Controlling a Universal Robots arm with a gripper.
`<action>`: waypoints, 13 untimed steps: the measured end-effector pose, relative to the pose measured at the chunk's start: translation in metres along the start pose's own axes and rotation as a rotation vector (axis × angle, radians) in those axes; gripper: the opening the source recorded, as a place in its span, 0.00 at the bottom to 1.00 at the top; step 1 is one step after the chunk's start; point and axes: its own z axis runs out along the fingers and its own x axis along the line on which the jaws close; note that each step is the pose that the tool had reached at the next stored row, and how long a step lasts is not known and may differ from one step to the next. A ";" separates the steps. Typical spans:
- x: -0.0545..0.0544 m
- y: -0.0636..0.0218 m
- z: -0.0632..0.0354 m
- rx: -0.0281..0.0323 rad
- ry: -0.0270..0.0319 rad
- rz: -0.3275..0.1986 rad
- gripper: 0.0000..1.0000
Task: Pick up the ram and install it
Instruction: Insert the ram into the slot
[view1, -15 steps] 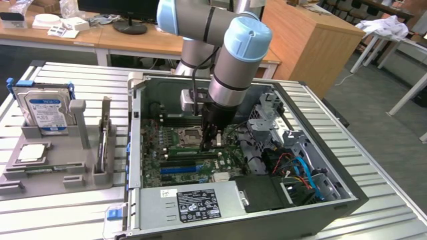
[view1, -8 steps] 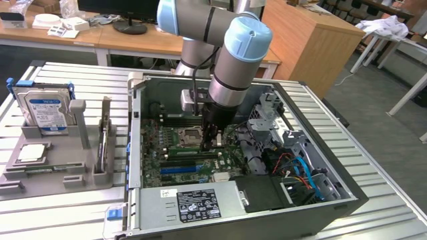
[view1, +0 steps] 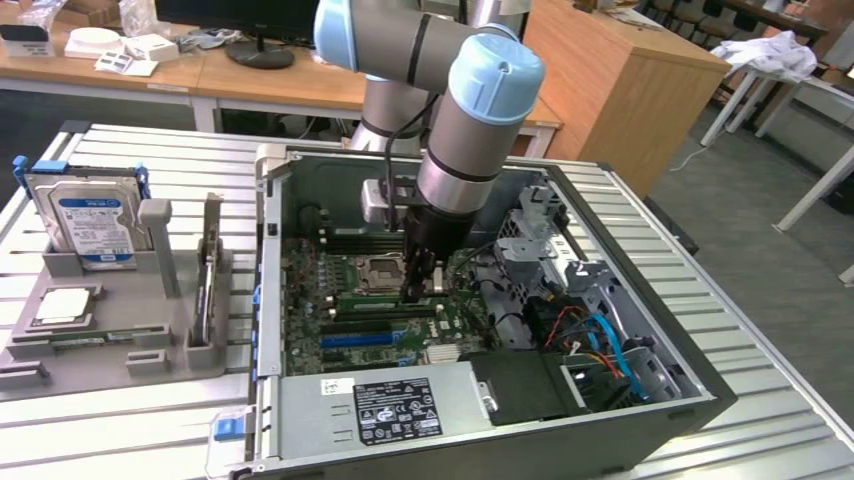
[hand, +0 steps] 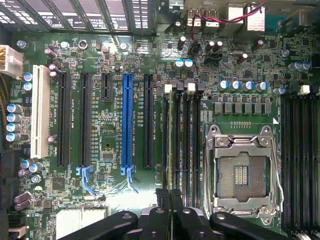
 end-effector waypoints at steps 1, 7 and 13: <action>0.000 0.0000 0.0000 -0.0001 0.0000 -0.001 0.13; 0.000 -0.0001 0.0007 0.0001 -0.0004 -0.001 0.13; 0.000 -0.0001 0.0023 -0.0002 0.0003 -0.001 0.13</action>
